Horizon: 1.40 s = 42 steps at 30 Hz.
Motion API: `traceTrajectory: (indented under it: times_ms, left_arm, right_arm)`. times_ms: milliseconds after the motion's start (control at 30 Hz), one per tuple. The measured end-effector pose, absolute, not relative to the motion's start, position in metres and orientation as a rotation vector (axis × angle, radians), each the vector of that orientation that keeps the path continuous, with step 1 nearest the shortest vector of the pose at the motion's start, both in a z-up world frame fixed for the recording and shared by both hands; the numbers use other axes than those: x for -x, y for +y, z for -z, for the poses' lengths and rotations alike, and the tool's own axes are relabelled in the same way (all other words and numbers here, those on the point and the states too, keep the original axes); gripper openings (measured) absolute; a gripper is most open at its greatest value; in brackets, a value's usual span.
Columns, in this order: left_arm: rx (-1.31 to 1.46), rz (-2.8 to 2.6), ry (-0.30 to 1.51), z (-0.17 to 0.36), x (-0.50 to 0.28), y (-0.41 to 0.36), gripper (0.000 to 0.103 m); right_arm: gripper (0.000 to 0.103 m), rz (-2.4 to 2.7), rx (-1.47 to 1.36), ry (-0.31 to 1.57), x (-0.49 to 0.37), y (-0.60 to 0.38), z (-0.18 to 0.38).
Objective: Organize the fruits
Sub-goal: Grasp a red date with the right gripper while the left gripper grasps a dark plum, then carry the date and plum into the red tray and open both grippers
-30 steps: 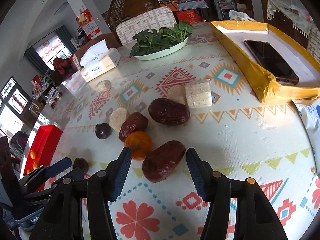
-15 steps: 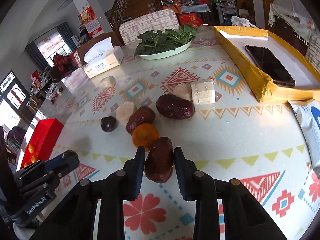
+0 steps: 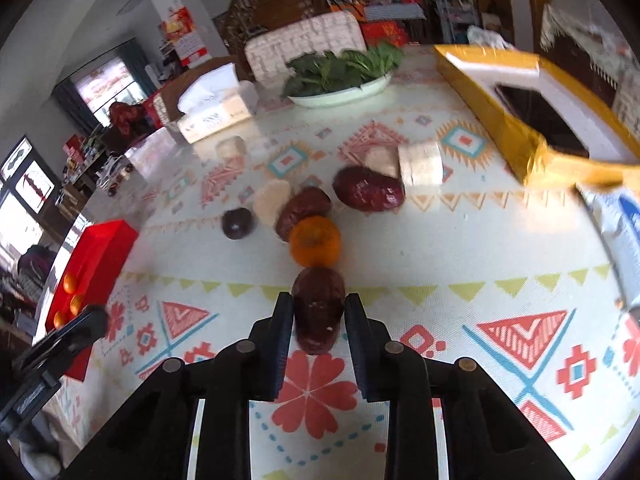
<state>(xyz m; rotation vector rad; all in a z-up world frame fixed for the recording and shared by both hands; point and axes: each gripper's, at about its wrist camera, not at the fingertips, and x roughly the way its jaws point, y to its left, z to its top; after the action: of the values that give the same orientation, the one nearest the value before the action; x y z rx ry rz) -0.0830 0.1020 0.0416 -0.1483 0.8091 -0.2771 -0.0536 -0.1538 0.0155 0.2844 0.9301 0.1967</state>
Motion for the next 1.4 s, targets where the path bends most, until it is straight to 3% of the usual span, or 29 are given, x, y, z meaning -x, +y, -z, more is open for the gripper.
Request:
traceTrajectory:
  times_ms: [300, 567, 933, 1400]
  left_arm:
    - [0.198, 0.253, 0.795, -0.041, 0.096, 0.126, 0.023]
    - [0.246, 0.201, 0.763, -0.049, 0.097, 0.167, 0.023]
    - [0.217, 0.013, 0.716, -0.077, 0.079, 0.26, 0.023]
    - [0.275, -0.093, 0.81, -0.042, 0.041, 0.339, 0.023]
  right_arm:
    - [0.031, -0.165, -0.254, 0.923, 0.053, -0.146, -0.013]
    - [0.031, -0.262, -0.238, 0.88, 0.065, -0.119, -0.044]
    - [0.031, -0.614, -0.193, 0.9, 0.048, 0.02, -0.084]
    - [0.031, -0.745, -0.002, 0.997, 0.027, 0.172, -0.046]
